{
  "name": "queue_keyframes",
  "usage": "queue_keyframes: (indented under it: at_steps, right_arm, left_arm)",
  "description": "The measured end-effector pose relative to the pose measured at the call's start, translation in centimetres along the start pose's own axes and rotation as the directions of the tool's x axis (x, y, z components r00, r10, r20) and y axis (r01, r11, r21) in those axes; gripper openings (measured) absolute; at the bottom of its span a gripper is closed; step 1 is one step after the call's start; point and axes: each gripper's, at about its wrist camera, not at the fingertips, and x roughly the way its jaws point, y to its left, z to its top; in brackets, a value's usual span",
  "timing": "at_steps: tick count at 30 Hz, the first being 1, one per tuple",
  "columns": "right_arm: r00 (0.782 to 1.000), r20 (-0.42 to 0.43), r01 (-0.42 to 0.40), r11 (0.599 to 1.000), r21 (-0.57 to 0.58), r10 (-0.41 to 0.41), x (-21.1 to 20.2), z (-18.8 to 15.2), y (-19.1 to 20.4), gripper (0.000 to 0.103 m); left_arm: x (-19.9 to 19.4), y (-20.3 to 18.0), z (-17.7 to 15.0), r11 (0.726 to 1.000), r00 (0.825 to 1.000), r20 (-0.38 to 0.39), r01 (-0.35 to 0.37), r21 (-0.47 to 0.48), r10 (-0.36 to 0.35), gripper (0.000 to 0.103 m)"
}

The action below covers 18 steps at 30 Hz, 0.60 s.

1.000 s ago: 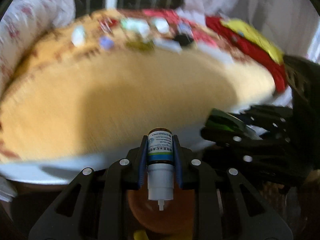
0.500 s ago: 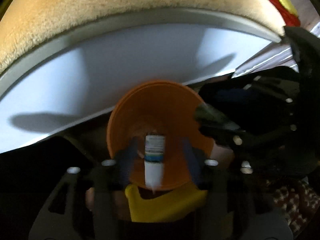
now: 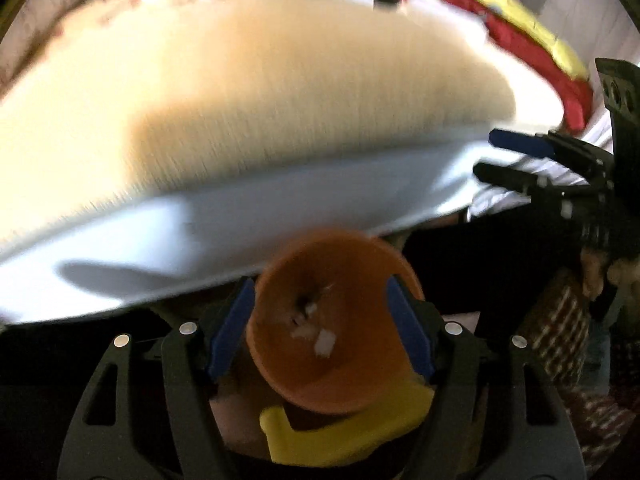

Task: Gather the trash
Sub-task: 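Lower both bottles into the orange bin and open both tools, then grasp the green hair clip with the left tool while the right tool grasps the white tube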

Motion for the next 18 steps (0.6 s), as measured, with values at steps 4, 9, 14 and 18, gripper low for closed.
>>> queue_keyframes:
  at_steps: [4,9,14,18]
  right_arm:
    - [0.984,0.161,0.071,0.996,0.057,-0.080,-2.7,3.8,-2.9,0.068]
    - [0.955,0.248,0.133,0.981,0.140,-0.164,-2.8,8.2,-6.1,0.071]
    - [0.950,0.191,0.214,0.961,0.173,-0.246,1.2,11.0,-9.0,0.071]
    - [0.955,0.133,0.239,0.952,0.194,-0.267,3.8,11.8,-9.8,0.071]
  left_arm:
    - [-2.8,0.0,2.5,1.000,0.992,0.123,-0.017,0.000,0.017,0.067]
    - [-4.6,0.1,5.5,0.999,0.973,0.228,-0.024,-0.022,0.028,0.067]
    - [-5.4,0.4,7.9,0.999,0.962,0.270,-0.018,-0.046,0.030,0.067]
    - [-5.7,0.2,8.2,0.999,0.958,0.283,-0.029,-0.036,0.038,0.067]
